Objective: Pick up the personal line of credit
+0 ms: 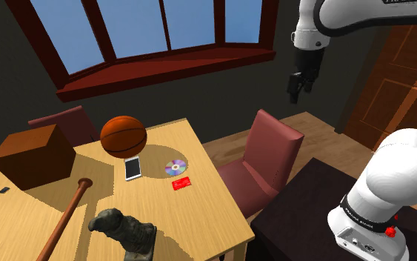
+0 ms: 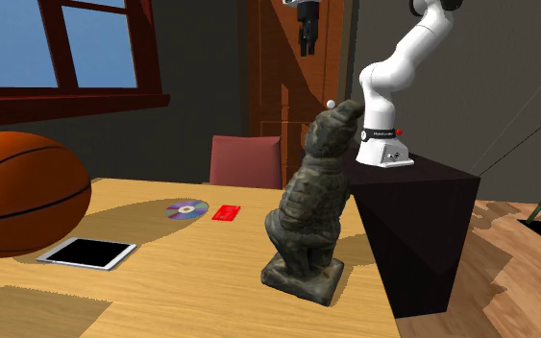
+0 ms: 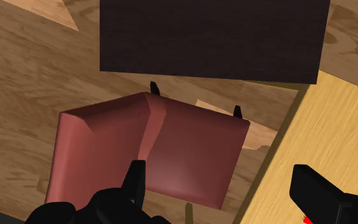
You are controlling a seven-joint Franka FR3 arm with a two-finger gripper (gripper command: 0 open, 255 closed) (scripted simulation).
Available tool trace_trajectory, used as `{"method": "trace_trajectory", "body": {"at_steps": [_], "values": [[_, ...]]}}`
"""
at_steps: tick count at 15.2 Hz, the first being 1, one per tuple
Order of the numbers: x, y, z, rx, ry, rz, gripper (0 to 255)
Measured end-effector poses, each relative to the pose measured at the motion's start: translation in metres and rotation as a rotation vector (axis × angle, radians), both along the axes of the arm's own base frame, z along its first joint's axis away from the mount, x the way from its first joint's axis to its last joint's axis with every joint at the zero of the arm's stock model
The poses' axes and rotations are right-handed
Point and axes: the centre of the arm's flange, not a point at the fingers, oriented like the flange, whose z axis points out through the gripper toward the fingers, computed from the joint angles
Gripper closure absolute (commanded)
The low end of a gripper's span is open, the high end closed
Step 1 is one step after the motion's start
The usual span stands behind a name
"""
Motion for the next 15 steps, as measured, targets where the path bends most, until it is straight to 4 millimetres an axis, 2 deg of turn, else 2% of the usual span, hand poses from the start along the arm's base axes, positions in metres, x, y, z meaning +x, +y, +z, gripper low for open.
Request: {"method": "trace_trajectory", "body": {"at_steps": [1, 3, 12, 15], "values": [[0.0, 0.0, 0.0, 0.0, 0.0, 0.0, 0], [0.014, 0.004, -0.005, -0.008, 0.013, 0.03, 0], [0.121, 0.057, -0.058, -0.063, 0.107, 0.247, 0], [0.153, 0.077, -0.084, -0.082, 0.14, 0.322, 0]]}}
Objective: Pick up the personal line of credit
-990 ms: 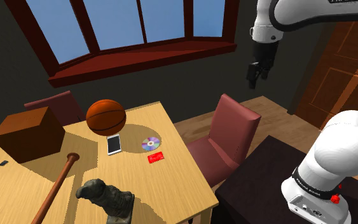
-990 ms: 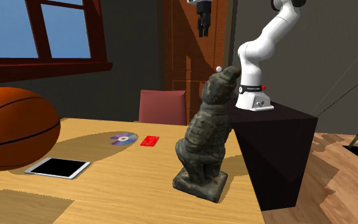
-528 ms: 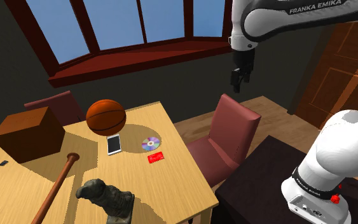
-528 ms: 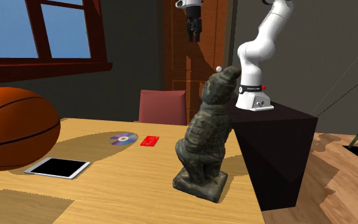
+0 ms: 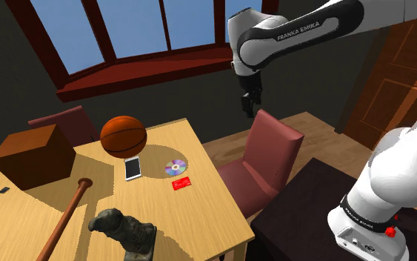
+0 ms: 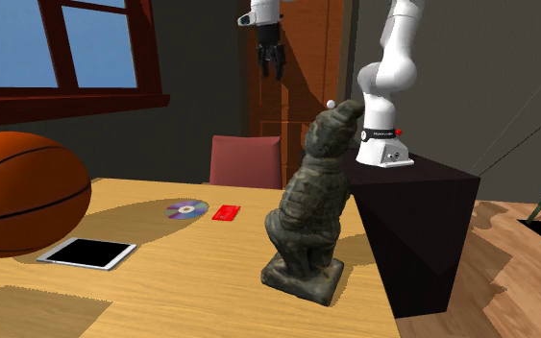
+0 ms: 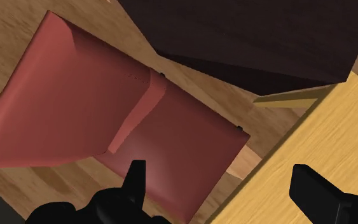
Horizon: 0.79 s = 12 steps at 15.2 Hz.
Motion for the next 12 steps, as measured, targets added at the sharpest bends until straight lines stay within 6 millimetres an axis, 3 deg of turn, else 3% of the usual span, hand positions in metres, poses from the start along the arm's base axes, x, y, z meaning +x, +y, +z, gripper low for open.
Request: {"method": "trace_trajectory", "body": {"at_steps": [12], "values": [[0.104, 0.103, -0.097, -0.076, 0.129, 0.299, 0]]}}
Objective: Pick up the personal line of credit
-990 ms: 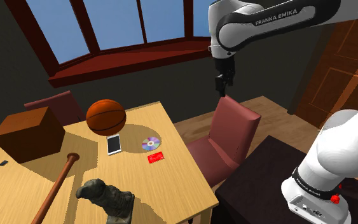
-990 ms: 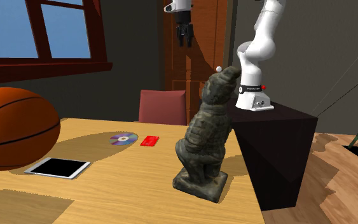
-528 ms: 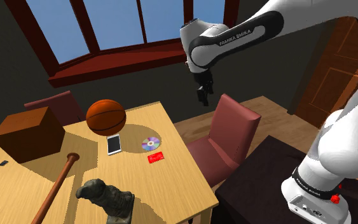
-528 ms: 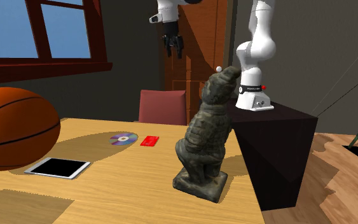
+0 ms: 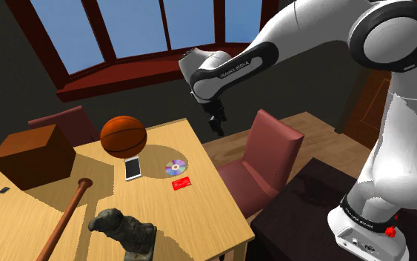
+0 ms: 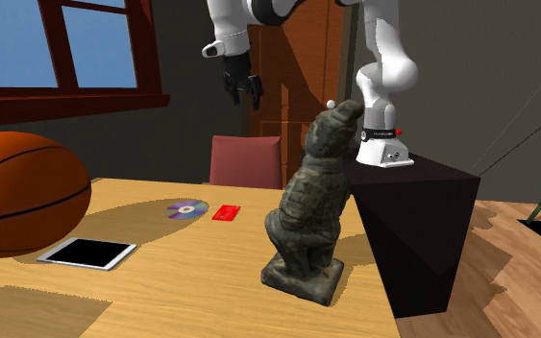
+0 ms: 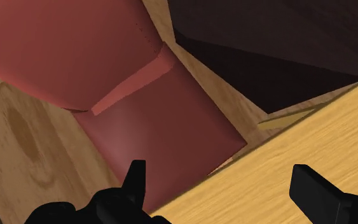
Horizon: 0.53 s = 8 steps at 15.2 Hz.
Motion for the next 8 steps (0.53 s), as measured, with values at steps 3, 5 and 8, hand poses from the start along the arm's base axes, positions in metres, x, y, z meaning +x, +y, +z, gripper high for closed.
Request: {"method": "trace_trajectory", "body": {"at_steps": [3, 5, 8], "values": [[0.016, 0.032, -0.029, -0.019, 0.032, 0.075, 0], [0.028, 0.051, -0.049, -0.031, 0.054, 0.125, 0], [0.041, 0.084, -0.079, -0.05, 0.087, 0.2, 0]]}}
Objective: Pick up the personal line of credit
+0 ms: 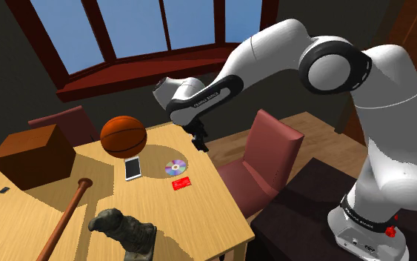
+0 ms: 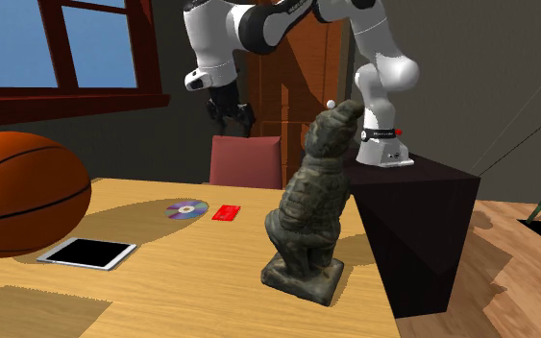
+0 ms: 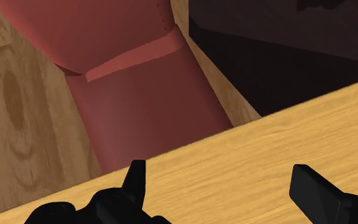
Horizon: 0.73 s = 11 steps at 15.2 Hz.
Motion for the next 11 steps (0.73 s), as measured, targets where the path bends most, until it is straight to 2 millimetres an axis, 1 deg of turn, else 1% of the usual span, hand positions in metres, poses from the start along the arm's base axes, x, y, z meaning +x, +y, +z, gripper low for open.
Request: {"method": "trace_trajectory", "body": {"at_steps": [7, 8, 9, 11], "values": [[0.016, 0.066, -0.075, -0.044, 0.075, 0.175, 0], [0.017, 0.078, -0.086, -0.05, 0.086, 0.2, 0], [0.019, 0.091, -0.094, -0.056, 0.097, 0.225, 0], [0.017, 0.11, -0.115, -0.069, 0.119, 0.275, 0]]}}
